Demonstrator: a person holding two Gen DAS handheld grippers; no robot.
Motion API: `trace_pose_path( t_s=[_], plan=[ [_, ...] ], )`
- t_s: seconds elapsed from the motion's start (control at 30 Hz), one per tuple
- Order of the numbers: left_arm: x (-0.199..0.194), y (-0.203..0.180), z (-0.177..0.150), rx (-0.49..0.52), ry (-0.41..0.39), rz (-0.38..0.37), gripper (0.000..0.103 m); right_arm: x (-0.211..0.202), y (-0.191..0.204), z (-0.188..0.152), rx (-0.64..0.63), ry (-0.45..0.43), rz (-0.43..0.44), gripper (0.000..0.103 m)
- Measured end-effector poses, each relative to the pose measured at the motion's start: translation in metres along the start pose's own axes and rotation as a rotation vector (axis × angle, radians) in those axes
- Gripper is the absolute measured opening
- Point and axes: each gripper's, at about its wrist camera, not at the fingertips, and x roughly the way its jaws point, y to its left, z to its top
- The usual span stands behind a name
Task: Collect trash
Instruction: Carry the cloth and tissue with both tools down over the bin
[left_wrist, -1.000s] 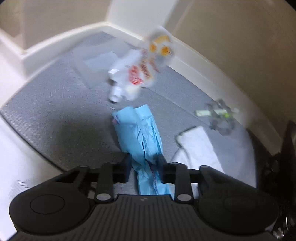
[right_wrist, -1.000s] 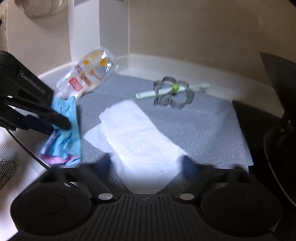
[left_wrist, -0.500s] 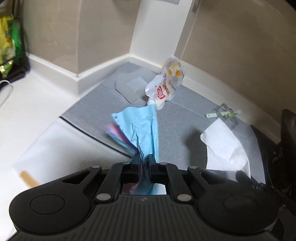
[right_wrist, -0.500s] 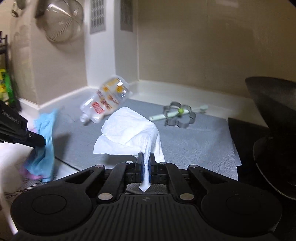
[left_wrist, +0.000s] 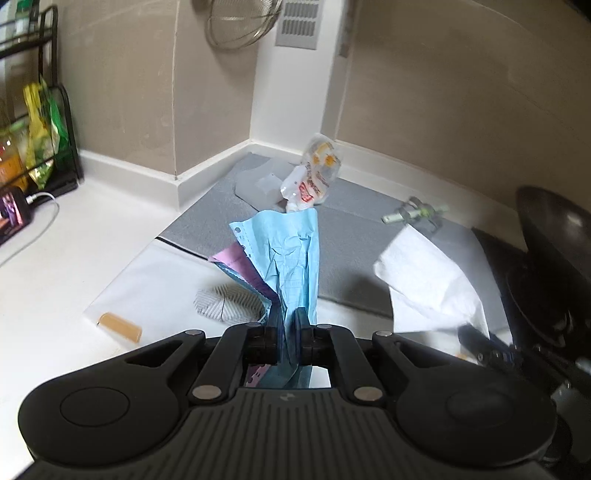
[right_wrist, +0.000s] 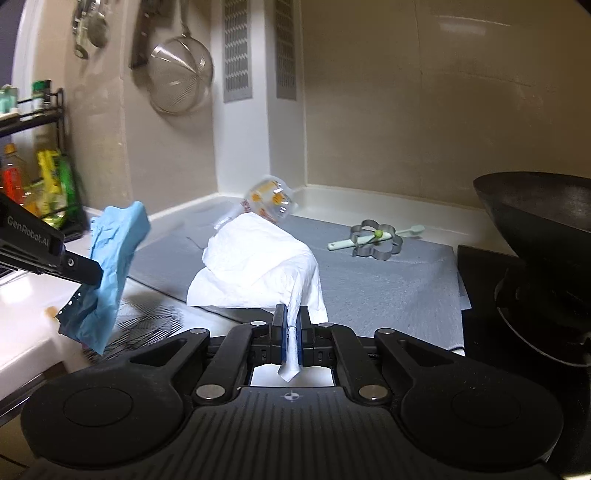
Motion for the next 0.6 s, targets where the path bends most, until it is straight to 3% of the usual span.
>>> trace_pose_path(
  t_s=[0.6],
  plan=[
    [-0.074,-0.016,-0.064,0.087,-0.008,-0.023,0.006,-0.103,0.009,-0.032,-0.006,-0.054,0.109,0.005]
  ],
)
